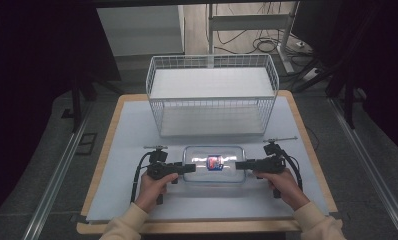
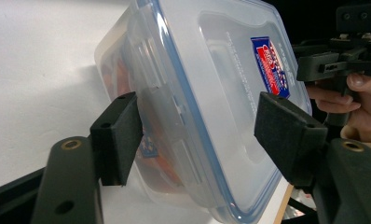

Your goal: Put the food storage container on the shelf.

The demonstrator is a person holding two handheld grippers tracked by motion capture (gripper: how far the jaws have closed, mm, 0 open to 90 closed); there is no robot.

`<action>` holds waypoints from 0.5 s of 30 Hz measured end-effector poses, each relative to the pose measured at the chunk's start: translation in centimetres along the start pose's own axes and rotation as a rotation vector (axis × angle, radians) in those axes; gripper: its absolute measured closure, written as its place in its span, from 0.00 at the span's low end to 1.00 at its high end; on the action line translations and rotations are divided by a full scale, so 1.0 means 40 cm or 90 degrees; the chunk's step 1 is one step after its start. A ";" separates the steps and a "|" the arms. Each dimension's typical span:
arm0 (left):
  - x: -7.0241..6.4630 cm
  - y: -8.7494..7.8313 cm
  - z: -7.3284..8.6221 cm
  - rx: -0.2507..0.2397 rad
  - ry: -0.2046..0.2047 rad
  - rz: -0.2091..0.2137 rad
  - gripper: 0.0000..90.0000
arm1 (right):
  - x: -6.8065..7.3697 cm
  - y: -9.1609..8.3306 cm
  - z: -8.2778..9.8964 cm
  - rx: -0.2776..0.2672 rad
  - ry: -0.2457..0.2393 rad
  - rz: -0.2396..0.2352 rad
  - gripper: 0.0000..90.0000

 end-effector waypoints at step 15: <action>-0.040 -0.033 0.051 -0.055 0.051 -0.012 0.49 | 0.048 -0.044 0.042 -0.033 -0.084 0.022 0.52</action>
Point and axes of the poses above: each handheld gripper's, and its own axes: y roughly forward along the jaws, z roughly out of its underside, x roughly to its left, the point moved 3 cm from there along y, roughly forward along the jaws, and after that the axes turned 5 degrees about z, right-handed, at the moved point
